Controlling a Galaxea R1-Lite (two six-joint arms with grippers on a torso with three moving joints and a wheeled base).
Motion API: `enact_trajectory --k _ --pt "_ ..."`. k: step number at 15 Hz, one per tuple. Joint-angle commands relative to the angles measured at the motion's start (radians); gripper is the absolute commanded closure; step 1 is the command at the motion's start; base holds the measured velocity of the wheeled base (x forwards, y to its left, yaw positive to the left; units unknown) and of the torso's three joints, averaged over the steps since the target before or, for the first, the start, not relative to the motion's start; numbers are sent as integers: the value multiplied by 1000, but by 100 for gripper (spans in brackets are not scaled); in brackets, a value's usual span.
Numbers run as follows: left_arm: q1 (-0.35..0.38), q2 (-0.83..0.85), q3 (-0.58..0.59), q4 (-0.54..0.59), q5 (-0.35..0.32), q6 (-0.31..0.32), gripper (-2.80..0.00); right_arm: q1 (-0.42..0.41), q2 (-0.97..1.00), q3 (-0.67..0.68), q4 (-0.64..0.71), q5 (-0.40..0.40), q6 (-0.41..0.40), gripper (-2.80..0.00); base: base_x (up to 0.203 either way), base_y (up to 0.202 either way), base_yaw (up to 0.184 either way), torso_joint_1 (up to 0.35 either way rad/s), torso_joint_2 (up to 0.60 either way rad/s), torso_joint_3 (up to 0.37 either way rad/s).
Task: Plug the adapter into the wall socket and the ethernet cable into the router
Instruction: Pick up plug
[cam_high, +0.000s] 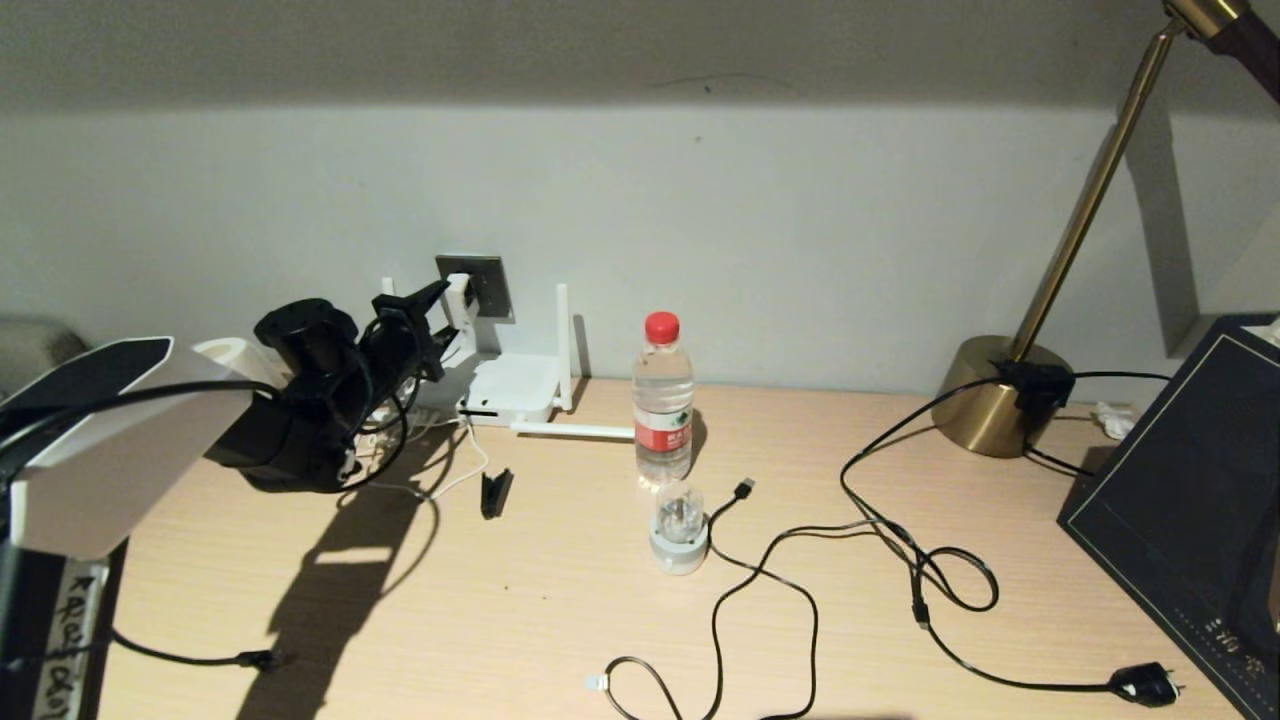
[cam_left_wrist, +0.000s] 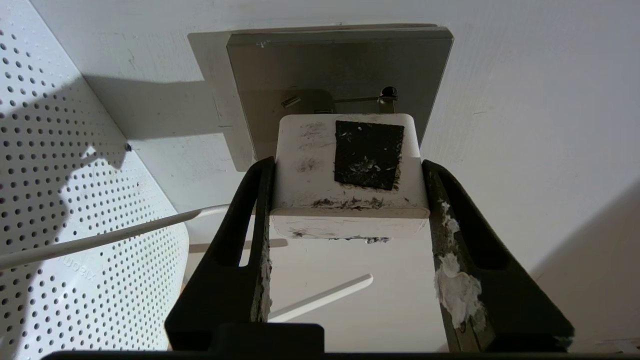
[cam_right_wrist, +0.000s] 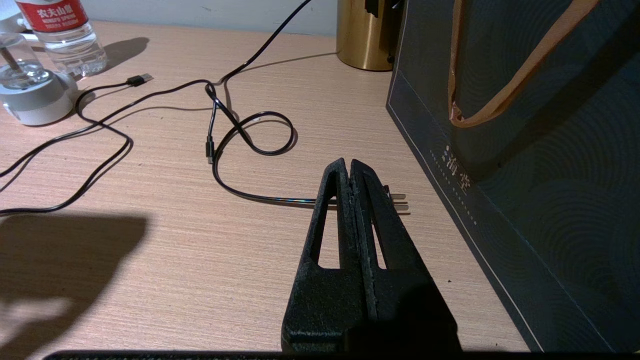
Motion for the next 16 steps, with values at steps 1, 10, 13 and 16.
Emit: enact_trajectory --k 1,10,13,16 --pt "-1 -1 0 -7 -1 -9 0 0 0 11 0 0 0 0 0 0 0 0 0 0" --pt "-4 1 -12 -7 4 -9 0 0 0 11 0 0 0 0 0 0 0 0 0 0" --pt "-2 -1 -12 -7 7 -9 0 0 0 11 0 0 0 0 0 0 0 0 0 0" --pt "-2 -5 -12 -3 7 -9 0 0 0 11 0 0 0 0 0 0 0 0 0 0"
